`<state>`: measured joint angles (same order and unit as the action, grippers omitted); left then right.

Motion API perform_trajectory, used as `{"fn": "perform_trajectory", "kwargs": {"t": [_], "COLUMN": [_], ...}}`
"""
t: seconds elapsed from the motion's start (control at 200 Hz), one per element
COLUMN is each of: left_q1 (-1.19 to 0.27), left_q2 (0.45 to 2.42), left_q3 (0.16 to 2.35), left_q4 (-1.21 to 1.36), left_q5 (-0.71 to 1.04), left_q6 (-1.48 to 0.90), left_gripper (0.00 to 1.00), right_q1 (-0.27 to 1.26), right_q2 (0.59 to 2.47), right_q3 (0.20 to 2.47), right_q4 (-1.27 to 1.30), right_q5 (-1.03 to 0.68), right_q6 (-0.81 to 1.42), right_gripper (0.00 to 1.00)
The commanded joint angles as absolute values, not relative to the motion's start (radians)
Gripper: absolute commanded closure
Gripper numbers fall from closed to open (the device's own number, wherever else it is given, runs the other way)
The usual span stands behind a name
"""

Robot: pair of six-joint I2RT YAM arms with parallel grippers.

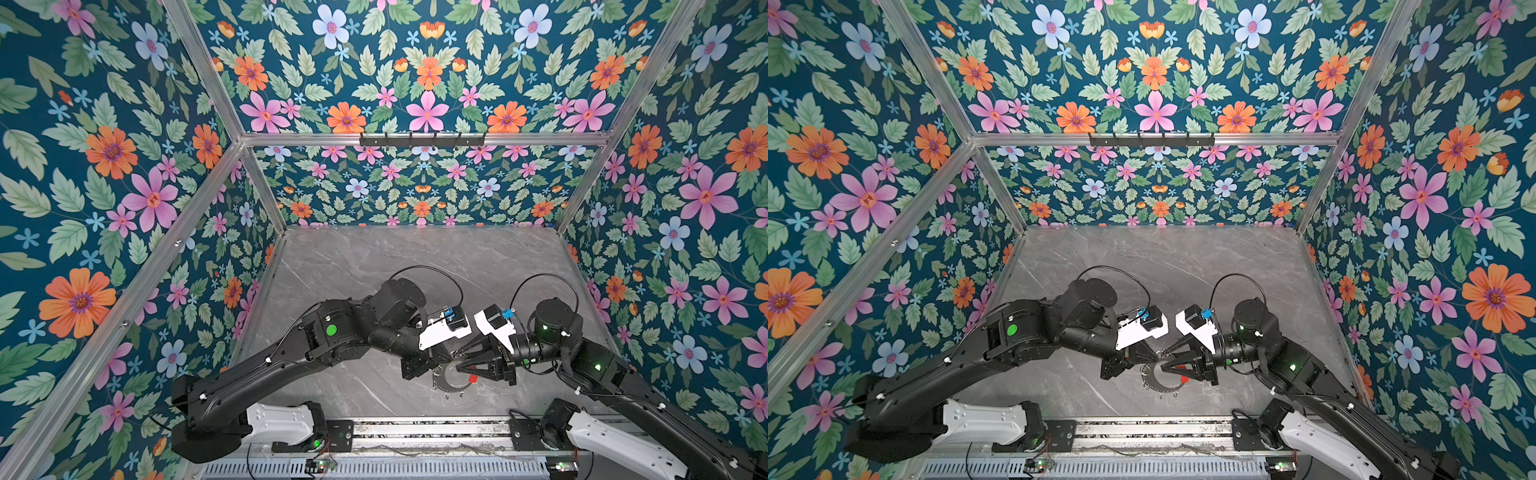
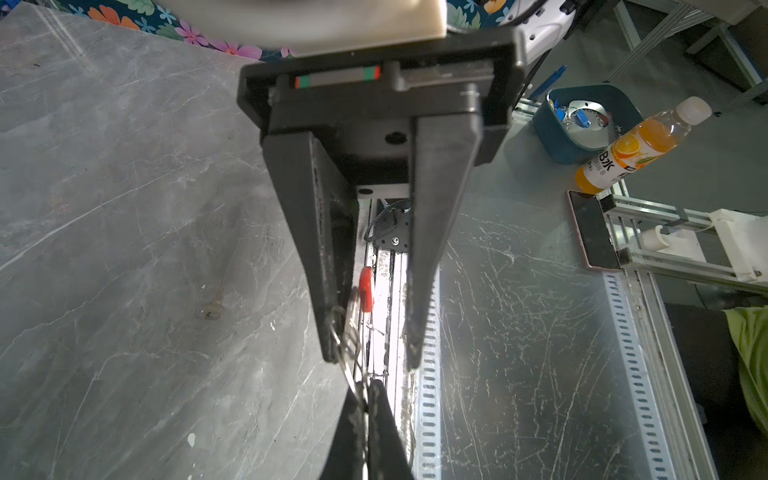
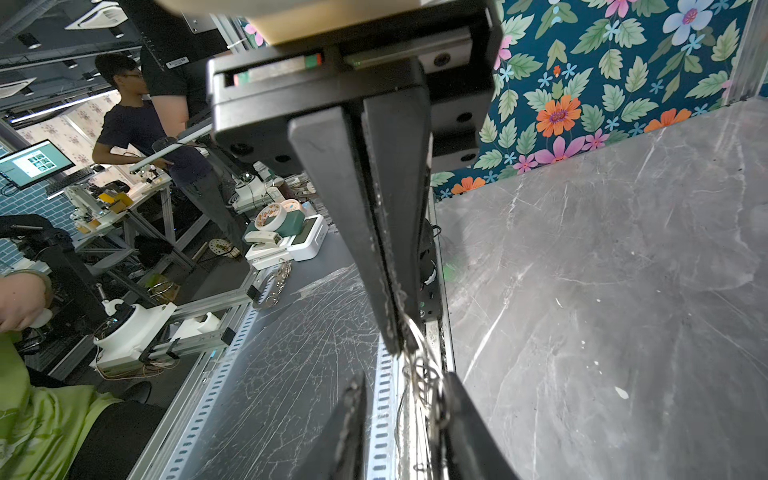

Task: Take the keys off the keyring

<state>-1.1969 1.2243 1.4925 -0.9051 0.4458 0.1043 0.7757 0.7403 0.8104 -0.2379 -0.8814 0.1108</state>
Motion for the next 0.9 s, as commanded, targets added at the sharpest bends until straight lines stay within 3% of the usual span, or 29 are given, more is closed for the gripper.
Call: {"fn": "perform_trajectory", "kwargs": {"t": [0.0, 0.255, 0.55, 0.655, 0.895], "left_q1": [-1.197, -1.196, -1.196, -1.195, -1.193], "left_q2": [1.217, 1.209, 1.204, 1.179, 1.024], "left_q3": [1.492, 1.484, 1.467, 1.444, 1.327], "left_q4": [-0.879, -0.859, -0.805, -0.772, -0.595], "left_q5": [0.442, 0.418, 0.335, 0.269, 0.070], "left_q6": [0.112, 0.102, 0.062, 0.042, -0.010], "left_gripper": [1.00, 1.00, 1.00, 0.83, 0.56], "right_q1": [0.776, 0.775, 0.777, 0.777, 0.778], "right_q2": [0.746, 0.752, 0.745, 0.740, 0.720], "right_q3": [0.814, 0.816, 0.817, 0.809, 0.793], "right_q4": [-0.210, -0.201, -0.173, -0.168, -0.174], "right_q5": [-0.886, -0.875, -0.787, -0.737, -0.614], "right_q6": [0.118, 0.126, 0.160, 0.166, 0.172], "right_gripper": [0.79, 1.00, 1.00, 1.00, 1.00]}}
